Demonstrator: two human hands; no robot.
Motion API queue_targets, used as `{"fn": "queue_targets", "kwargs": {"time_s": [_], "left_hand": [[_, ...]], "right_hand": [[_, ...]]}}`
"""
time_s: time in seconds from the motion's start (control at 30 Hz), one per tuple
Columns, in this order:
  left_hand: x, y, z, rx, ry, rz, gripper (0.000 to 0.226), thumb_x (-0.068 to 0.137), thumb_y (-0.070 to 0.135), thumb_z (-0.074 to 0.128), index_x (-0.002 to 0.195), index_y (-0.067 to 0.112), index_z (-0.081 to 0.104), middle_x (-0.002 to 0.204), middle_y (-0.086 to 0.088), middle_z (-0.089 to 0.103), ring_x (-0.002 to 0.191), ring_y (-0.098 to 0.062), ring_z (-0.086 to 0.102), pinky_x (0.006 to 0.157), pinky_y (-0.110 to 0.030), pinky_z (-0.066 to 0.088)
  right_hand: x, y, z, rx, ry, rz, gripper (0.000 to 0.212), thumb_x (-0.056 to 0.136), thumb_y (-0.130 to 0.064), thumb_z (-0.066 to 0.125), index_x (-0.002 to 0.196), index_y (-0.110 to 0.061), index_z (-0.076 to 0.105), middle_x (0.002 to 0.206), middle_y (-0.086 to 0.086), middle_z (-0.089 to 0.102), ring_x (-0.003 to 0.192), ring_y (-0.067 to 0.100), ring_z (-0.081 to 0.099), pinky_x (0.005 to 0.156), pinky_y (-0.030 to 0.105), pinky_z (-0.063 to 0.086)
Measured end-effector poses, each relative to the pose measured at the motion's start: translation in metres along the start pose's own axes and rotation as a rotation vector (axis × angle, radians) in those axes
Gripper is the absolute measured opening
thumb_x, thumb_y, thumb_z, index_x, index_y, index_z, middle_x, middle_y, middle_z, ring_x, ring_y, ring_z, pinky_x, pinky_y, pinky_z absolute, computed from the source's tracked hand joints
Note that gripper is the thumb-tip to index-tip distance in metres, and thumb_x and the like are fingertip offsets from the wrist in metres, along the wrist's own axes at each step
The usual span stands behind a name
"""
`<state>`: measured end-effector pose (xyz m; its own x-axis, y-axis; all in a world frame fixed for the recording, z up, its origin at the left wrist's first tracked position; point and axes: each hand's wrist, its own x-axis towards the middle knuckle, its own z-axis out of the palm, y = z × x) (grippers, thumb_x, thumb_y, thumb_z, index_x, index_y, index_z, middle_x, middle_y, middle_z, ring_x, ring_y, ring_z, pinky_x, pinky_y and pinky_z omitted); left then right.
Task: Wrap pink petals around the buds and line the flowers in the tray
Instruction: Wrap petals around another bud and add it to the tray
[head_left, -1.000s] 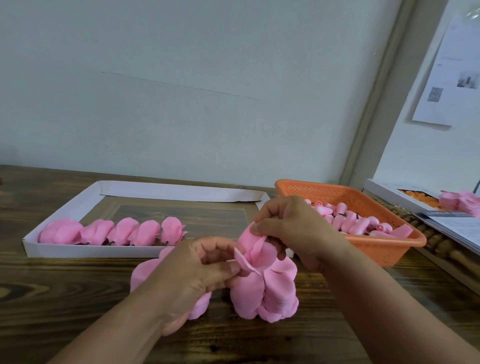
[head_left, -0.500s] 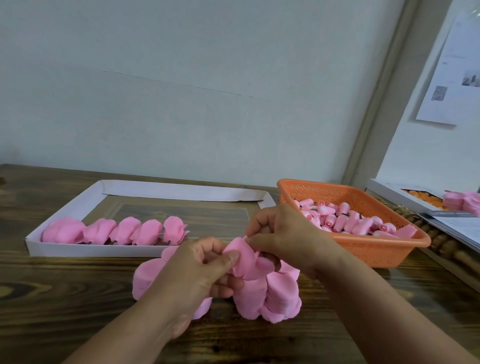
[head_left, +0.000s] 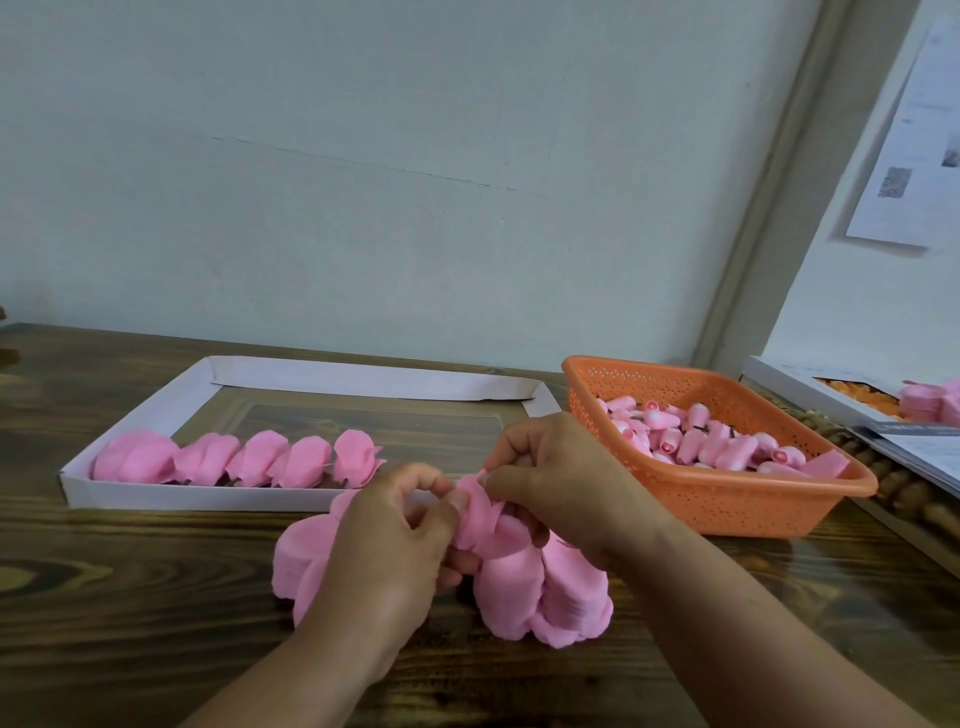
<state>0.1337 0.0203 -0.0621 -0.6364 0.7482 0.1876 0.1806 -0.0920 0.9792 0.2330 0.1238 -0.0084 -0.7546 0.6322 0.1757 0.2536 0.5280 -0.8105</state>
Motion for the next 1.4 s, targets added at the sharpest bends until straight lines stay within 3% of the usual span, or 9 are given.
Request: {"fn": "queue_targets", "kwargs": {"time_s": [0.13, 0.23, 0.4, 0.57, 0.77, 0.97, 1.23, 1.3, 1.4], "left_hand": [[-0.001, 0.001, -0.001, -0.083, -0.101, -0.042, 0.025, 0.093, 0.013, 0.057, 0.085, 0.031, 0.072, 0.073, 0.001, 0.074, 0.060, -0.021, 0.066, 0.054, -0.021, 0.055], [-0.002, 0.004, -0.001, -0.227, -0.205, -0.173, 0.032, 0.092, 0.015, 0.059, 0.077, 0.036, 0.077, 0.078, -0.003, 0.075, 0.062, -0.018, 0.059, 0.054, -0.021, 0.053], [-0.004, 0.005, 0.000, -0.324, -0.251, -0.259, 0.017, 0.090, 0.016, 0.059, 0.094, 0.025, 0.073, 0.075, -0.004, 0.074, 0.057, -0.012, 0.065, 0.047, -0.019, 0.049], [-0.002, 0.000, 0.002, -0.505, -0.277, -0.355, 0.020, 0.086, 0.011, 0.059, 0.101, 0.014, 0.072, 0.087, -0.011, 0.075, 0.066, -0.019, 0.071, 0.052, -0.022, 0.054], [0.001, -0.001, 0.001, -0.693, -0.348, -0.412, 0.025, 0.072, 0.010, 0.063, 0.092, 0.008, 0.077, 0.099, -0.018, 0.073, 0.082, -0.027, 0.073, 0.061, -0.029, 0.059], [0.003, -0.001, -0.001, -0.693, -0.360, -0.421, 0.032, 0.075, 0.007, 0.062, 0.105, 0.000, 0.072, 0.103, -0.020, 0.072, 0.087, -0.027, 0.072, 0.067, -0.031, 0.061], [0.004, 0.005, -0.006, -0.697, -0.379, -0.452, 0.026, 0.077, 0.005, 0.063, 0.100, 0.002, 0.075, 0.104, -0.020, 0.072, 0.084, -0.024, 0.072, 0.063, -0.029, 0.060], [0.004, 0.006, -0.006, -0.693, -0.394, -0.467, 0.024, 0.077, 0.005, 0.063, 0.097, 0.003, 0.076, 0.102, -0.020, 0.072, 0.082, -0.024, 0.072, 0.061, -0.028, 0.059], [0.004, 0.006, -0.006, -0.699, -0.403, -0.492, 0.022, 0.077, 0.003, 0.062, 0.095, 0.002, 0.075, 0.103, -0.021, 0.072, 0.086, -0.027, 0.073, 0.061, -0.029, 0.059]], "right_hand": [[0.002, 0.001, -0.001, 0.011, 0.046, 0.013, 0.018, 0.081, -0.001, 0.062, 0.063, -0.002, 0.061, 0.042, 0.003, 0.052, 0.039, 0.019, 0.047, 0.036, 0.021, 0.038], [0.001, 0.002, 0.000, 0.023, 0.052, 0.038, 0.017, 0.078, 0.002, 0.061, 0.061, -0.001, 0.060, 0.038, 0.000, 0.050, 0.034, 0.015, 0.044, 0.035, 0.019, 0.036], [-0.004, 0.002, 0.000, 0.029, 0.064, 0.062, 0.020, 0.078, 0.004, 0.058, 0.059, -0.003, 0.058, 0.036, -0.001, 0.049, 0.029, 0.009, 0.042, 0.033, 0.017, 0.035], [-0.007, 0.000, 0.001, 0.060, 0.092, 0.072, 0.024, 0.079, 0.004, 0.059, 0.057, -0.005, 0.057, 0.036, -0.003, 0.049, 0.031, 0.009, 0.044, 0.034, 0.018, 0.036], [-0.011, -0.001, 0.003, 0.107, 0.122, 0.053, 0.030, 0.082, 0.001, 0.060, 0.055, -0.009, 0.058, 0.038, -0.002, 0.050, 0.033, 0.010, 0.046, 0.035, 0.020, 0.038], [-0.013, -0.001, -0.001, 0.172, 0.042, 0.071, 0.023, 0.083, 0.001, 0.059, 0.061, -0.005, 0.060, 0.043, 0.004, 0.055, 0.037, 0.013, 0.048, 0.039, 0.023, 0.041], [-0.020, -0.005, -0.017, 0.265, -0.133, 0.077, 0.016, 0.082, -0.005, 0.062, 0.080, 0.011, 0.061, 0.060, 0.018, 0.059, 0.043, 0.017, 0.050, 0.044, 0.025, 0.045], [-0.021, -0.006, -0.019, 0.216, -0.168, 0.082, 0.008, 0.078, 0.003, 0.064, 0.085, 0.007, 0.064, 0.064, 0.020, 0.060, 0.045, 0.016, 0.052, 0.046, 0.025, 0.047], [-0.020, -0.006, -0.022, 0.117, -0.230, 0.074, 0.016, 0.074, 0.008, 0.065, 0.086, -0.003, 0.065, 0.071, 0.022, 0.064, 0.052, 0.017, 0.056, 0.050, 0.029, 0.051]]}}
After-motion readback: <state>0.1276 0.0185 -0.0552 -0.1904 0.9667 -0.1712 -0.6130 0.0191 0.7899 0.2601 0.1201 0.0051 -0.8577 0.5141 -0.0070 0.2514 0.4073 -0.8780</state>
